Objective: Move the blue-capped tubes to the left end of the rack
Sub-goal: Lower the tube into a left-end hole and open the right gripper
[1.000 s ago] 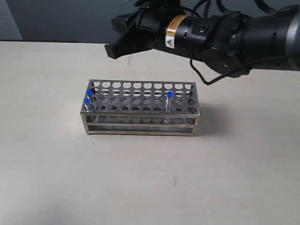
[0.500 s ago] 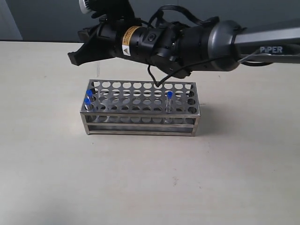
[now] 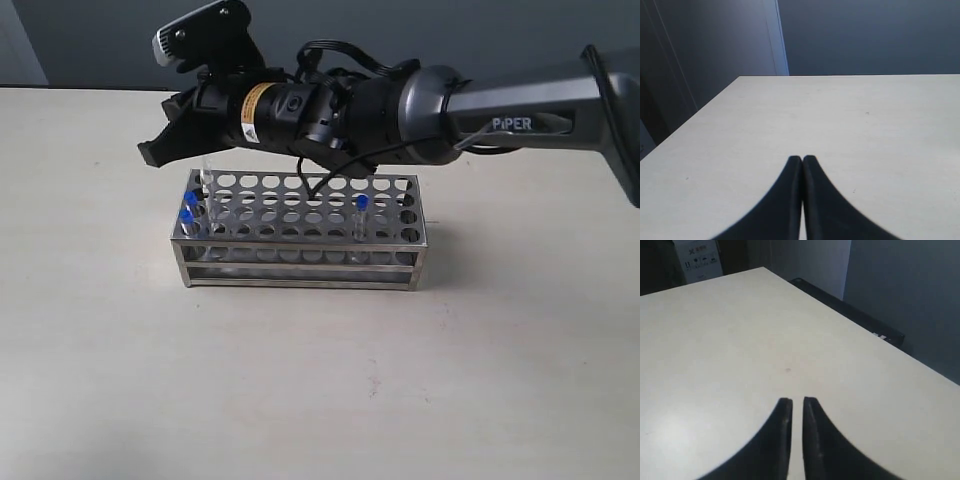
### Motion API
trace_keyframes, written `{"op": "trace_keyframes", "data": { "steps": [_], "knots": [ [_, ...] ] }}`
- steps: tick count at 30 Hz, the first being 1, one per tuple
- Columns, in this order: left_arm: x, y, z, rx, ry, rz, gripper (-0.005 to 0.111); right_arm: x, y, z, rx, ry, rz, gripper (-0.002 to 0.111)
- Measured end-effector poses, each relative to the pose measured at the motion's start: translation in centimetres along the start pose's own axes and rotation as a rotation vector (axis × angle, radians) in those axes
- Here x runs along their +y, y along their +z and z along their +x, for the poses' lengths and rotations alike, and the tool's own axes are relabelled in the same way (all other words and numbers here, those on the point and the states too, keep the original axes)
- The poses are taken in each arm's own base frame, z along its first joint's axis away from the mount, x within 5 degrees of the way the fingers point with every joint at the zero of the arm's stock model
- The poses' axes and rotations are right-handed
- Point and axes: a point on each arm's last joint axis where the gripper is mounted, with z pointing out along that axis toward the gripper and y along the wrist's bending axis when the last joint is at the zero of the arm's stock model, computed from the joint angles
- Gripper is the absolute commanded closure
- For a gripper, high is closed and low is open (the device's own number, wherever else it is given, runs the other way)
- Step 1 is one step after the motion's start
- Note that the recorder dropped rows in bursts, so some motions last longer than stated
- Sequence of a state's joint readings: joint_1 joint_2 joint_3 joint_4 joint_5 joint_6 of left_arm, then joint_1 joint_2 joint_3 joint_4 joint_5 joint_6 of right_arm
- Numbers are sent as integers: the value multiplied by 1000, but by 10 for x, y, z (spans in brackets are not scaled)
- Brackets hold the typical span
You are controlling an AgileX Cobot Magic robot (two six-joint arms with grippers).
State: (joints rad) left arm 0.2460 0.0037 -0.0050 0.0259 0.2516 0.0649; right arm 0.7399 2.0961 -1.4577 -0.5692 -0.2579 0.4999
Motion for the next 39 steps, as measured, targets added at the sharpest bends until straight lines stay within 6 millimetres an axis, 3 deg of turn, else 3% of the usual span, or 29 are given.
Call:
{"op": "trace_keyframes", "data": {
  "steps": [5, 12, 22, 37, 39],
  "knots": [
    [0, 0, 0, 0, 0, 0, 106, -1, 8, 6, 20, -18, 1, 109],
    [0, 0, 0, 0, 0, 0, 106, -1, 34, 8, 76, -48, 46, 109],
    [0, 0, 0, 0, 0, 0, 106, 2, 44, 31, 176, -51, 69, 109],
    [0, 0, 0, 0, 0, 0, 106, 2, 44, 32, 174, -20, 70, 109],
    [0, 0, 0, 0, 0, 0, 106, 2, 44, 32, 174, -16, 70, 104]
  ]
}}
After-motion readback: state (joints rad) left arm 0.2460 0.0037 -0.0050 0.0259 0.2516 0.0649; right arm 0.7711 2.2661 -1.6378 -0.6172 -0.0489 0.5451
